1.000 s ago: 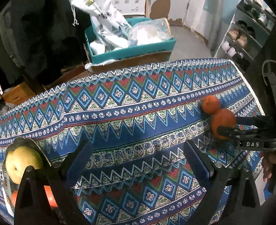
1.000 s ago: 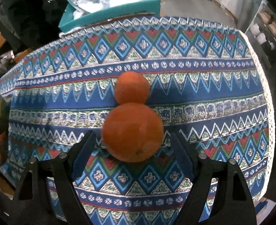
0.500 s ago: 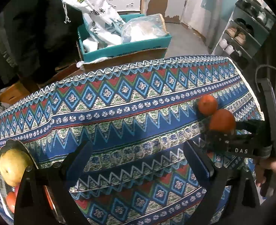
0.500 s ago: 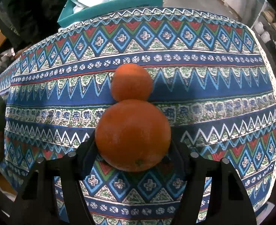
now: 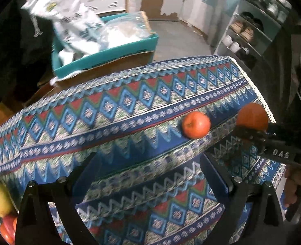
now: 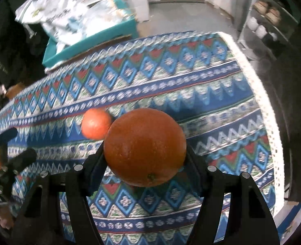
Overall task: Organize fruits
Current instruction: 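Grasp the smaller tangerine with the left gripper while the right gripper lifts its tangerine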
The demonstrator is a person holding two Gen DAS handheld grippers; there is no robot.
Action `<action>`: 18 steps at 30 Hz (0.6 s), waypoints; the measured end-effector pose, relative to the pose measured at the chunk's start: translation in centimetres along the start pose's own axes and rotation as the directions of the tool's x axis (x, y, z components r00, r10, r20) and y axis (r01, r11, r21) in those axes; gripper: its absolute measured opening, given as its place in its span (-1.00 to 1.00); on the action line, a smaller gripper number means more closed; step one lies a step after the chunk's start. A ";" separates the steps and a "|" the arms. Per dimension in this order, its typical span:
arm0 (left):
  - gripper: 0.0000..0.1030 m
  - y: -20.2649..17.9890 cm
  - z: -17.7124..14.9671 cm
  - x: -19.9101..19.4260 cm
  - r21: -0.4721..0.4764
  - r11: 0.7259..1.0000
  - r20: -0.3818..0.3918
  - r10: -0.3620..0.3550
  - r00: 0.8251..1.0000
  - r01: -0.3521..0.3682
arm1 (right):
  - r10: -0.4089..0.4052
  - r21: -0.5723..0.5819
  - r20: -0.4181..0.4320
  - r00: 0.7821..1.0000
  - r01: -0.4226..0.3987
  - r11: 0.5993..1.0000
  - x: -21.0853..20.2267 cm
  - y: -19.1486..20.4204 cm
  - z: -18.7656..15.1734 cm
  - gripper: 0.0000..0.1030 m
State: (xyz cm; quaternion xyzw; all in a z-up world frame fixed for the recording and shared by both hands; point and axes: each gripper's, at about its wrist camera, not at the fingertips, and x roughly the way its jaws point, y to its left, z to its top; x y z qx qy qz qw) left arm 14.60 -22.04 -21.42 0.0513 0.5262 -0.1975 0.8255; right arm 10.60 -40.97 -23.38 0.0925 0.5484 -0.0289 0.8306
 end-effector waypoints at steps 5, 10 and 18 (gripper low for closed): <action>0.91 -2.0 1.5 1.9 0.020 0.999 -0.017 -0.034 0.999 0.034 | -0.035 0.030 0.031 0.999 0.034 0.999 -0.5 -1.4 0.8 0.34; 0.91 -4.0 2.5 4.1 0.050 0.997 -0.041 -0.049 0.998 0.051 | -0.034 0.058 0.026 0.999 0.032 0.998 -0.8 -2.9 0.8 0.33; 0.91 -5.0 3.2 7.1 0.033 0.997 -0.080 -0.062 0.995 0.065 | -0.037 0.078 -0.012 0.999 0.037 0.996 0.2 -4.1 0.2 0.34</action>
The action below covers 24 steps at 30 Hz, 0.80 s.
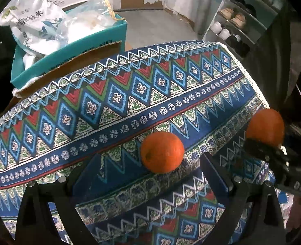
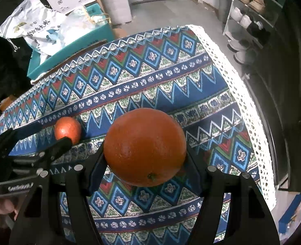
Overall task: Organize fruits
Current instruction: 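Grasp the smaller tangerine with the left gripper while the right gripper lifts its tangerine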
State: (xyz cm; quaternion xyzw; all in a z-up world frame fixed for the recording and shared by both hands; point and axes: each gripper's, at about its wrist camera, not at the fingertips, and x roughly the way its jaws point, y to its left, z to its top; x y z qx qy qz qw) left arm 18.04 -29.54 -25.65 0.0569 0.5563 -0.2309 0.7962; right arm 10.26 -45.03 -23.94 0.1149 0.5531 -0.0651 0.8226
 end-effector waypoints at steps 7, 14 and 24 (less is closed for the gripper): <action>0.63 0.3 0.4 1.9 -0.047 0.999 -0.037 -0.021 0.999 0.019 | 0.004 0.009 -0.007 1.000 -0.004 1.000 0.3 -0.2 0.1 0.34; 0.15 -0.4 0.3 2.3 0.007 1.000 -0.040 -0.022 0.999 0.022 | 0.010 0.002 -0.013 1.000 -0.010 1.000 0.6 0.1 0.1 0.34; -0.10 -0.5 0.6 0.5 0.010 1.000 -0.011 0.001 1.000 -0.001 | 0.007 -0.030 0.008 1.000 -0.007 1.000 -0.3 1.1 0.3 0.34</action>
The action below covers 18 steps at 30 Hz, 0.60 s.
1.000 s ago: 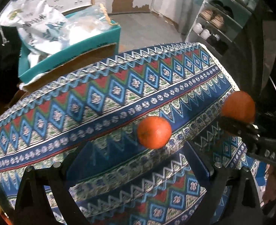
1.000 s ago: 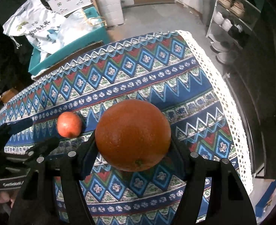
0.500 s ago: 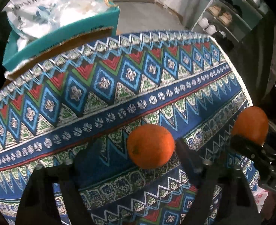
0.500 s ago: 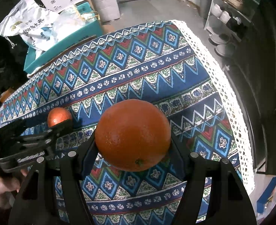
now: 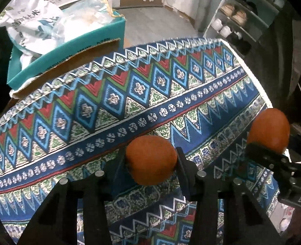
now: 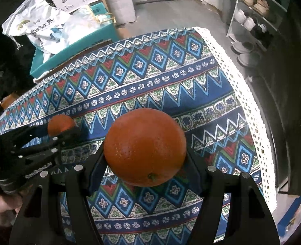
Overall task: Organize fruits
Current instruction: 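Grasp the smaller tangerine with the left gripper while the right gripper lifts its tangerine, then carry both tangerines over the bowl with the left and right grippers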
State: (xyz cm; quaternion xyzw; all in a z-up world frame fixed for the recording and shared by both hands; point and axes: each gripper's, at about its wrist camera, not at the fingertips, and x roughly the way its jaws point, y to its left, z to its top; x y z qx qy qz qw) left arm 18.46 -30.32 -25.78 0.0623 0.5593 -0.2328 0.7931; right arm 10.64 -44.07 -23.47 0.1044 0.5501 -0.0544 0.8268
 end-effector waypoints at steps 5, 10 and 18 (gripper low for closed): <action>-0.10 0.5 0.1 -2.7 0.002 1.000 0.050 0.007 0.999 -0.007 | -0.002 -0.034 0.031 1.000 0.003 0.999 -1.4 0.9 0.3 0.34; -0.10 1.1 0.0 -5.5 -0.002 1.000 0.096 0.007 0.995 -0.007 | 0.010 -0.055 0.071 0.997 -0.006 0.998 -3.2 1.7 0.6 0.34; -0.10 1.5 -0.7 -10.7 0.008 1.000 0.174 0.028 0.984 -0.030 | 0.032 -0.091 0.135 0.990 -0.020 0.996 -6.6 3.2 1.0 0.34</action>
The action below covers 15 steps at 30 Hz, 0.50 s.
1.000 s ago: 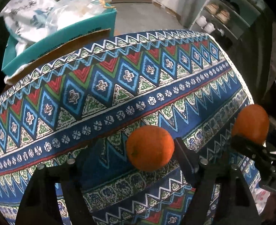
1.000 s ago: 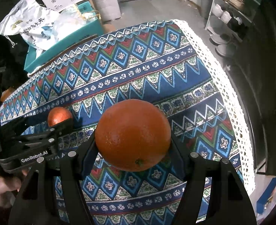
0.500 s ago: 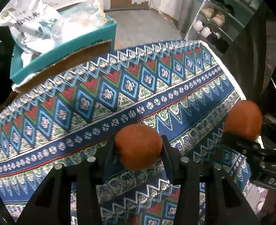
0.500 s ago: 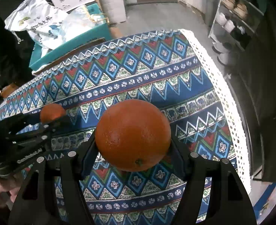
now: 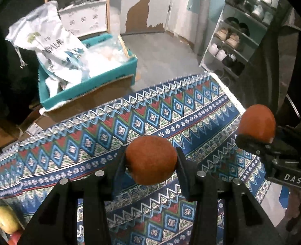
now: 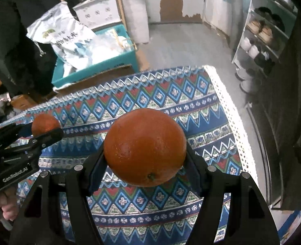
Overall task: Organize fruits
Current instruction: 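Carry both tangerines over the bowl with the left and right grippers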
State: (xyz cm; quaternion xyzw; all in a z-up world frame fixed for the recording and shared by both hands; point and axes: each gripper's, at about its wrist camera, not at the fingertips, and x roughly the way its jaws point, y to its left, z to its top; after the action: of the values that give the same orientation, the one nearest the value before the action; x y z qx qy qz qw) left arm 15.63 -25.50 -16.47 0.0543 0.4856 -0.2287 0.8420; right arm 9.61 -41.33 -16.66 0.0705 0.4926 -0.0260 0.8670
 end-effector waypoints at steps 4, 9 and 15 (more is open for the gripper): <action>-0.10 0.4 0.0 -2.0 -0.017 1.000 0.028 -0.007 1.000 0.007 | 0.008 -0.016 0.025 1.000 -0.007 1.000 -1.7 0.8 0.3 0.33; -0.10 0.4 -0.3 -5.3 -0.011 1.000 0.078 0.000 0.997 0.001 | 0.022 -0.036 0.061 0.998 -0.020 0.999 -3.8 1.8 0.6 0.33; -0.10 0.9 -0.5 -9.2 -0.007 1.000 0.130 0.005 0.991 -0.004 | 0.037 -0.066 0.107 0.994 -0.030 0.997 -6.6 3.3 1.2 0.33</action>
State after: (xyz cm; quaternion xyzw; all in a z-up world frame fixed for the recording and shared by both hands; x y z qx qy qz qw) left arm 11.67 -21.51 -9.07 0.0374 0.4302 -0.2281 0.8726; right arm 7.61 -38.38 -10.13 0.0493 0.4441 0.0004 0.8946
